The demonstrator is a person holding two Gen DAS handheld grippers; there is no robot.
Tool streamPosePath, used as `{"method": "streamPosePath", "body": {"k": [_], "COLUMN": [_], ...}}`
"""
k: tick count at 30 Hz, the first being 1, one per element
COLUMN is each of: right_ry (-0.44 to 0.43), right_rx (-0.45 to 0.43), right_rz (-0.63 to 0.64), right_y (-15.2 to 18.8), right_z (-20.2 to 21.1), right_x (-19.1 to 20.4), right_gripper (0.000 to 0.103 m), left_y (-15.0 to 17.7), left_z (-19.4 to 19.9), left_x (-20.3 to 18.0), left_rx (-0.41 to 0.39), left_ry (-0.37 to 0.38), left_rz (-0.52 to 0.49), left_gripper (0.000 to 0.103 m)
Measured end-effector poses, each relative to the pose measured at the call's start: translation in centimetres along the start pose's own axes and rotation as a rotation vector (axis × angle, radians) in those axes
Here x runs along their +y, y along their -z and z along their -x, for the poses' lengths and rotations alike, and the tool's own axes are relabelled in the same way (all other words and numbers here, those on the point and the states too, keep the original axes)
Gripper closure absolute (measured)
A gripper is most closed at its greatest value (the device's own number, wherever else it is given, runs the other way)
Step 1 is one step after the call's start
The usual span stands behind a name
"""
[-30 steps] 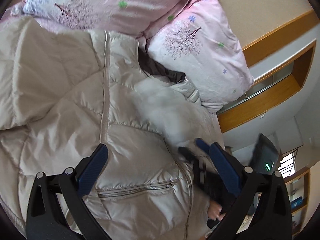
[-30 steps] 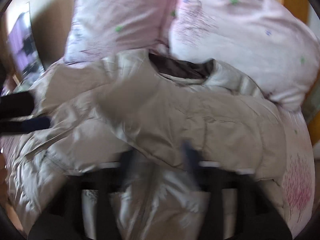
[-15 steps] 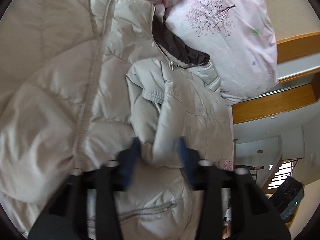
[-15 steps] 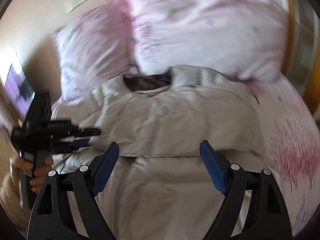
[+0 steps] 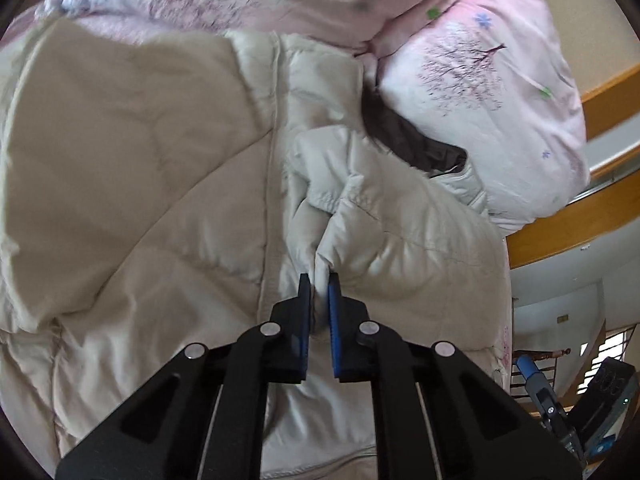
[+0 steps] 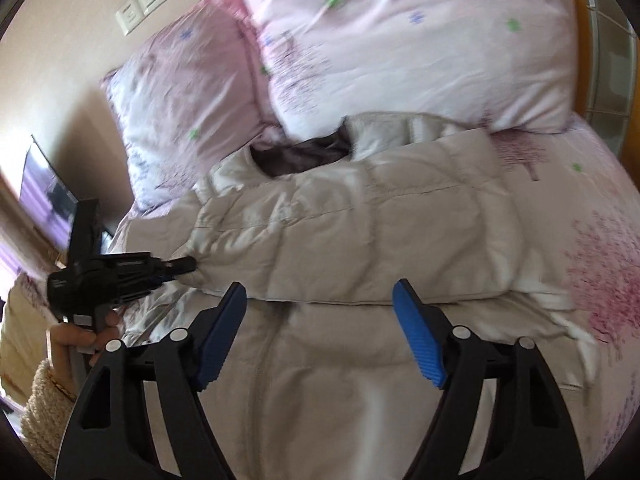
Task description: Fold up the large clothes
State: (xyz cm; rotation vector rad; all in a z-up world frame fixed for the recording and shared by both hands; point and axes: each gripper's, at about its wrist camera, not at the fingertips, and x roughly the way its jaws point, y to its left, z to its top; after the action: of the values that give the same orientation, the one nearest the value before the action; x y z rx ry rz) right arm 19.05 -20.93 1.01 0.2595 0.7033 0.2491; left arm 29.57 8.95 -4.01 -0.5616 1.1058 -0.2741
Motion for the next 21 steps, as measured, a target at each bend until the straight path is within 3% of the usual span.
{"method": "streamPosePath", "body": {"k": [4,6,8,11,16,18,21], "right_ry": [-0.079,-0.108,-0.127,-0.150,-0.055,-0.017,-0.039], "right_rx": [0.094,0.141,0.177,0.241,0.342,0.340,0.328], "right_rz": [0.023,0.038,0.058,0.070,0.085,0.111,0.081], "right_y": [-0.7,-1.0,-1.3,-1.7,-0.8,-0.7,-0.7], "right_z": [-3.3,-5.0,-6.7,-9.6,-14.9,-15.8,-14.5], "right_x": [3.2,4.9,6.6,8.7,10.0,10.1,10.2], "right_gripper": [0.036,0.043,0.054,0.061,0.062,0.063,0.062], "left_y": [0.6,1.1,2.4,5.0,10.4,11.5,12.4], "left_z": [1.2,2.9,6.4,11.0,16.8,17.8,19.1], "left_x": [-0.2,-0.4,0.7,3.3,10.8,13.9,18.4], "left_rx": [-0.027,-0.066,-0.140,-0.253,-0.450,-0.458,-0.437], "left_ry": [0.019,0.037,0.062,0.066,-0.081,-0.107,-0.160], "left_rz": [-0.021,-0.044,-0.060,-0.066,0.025,0.094,0.193], "left_gripper": [0.080,0.064,0.040,0.029,0.024,0.024,0.024]}}
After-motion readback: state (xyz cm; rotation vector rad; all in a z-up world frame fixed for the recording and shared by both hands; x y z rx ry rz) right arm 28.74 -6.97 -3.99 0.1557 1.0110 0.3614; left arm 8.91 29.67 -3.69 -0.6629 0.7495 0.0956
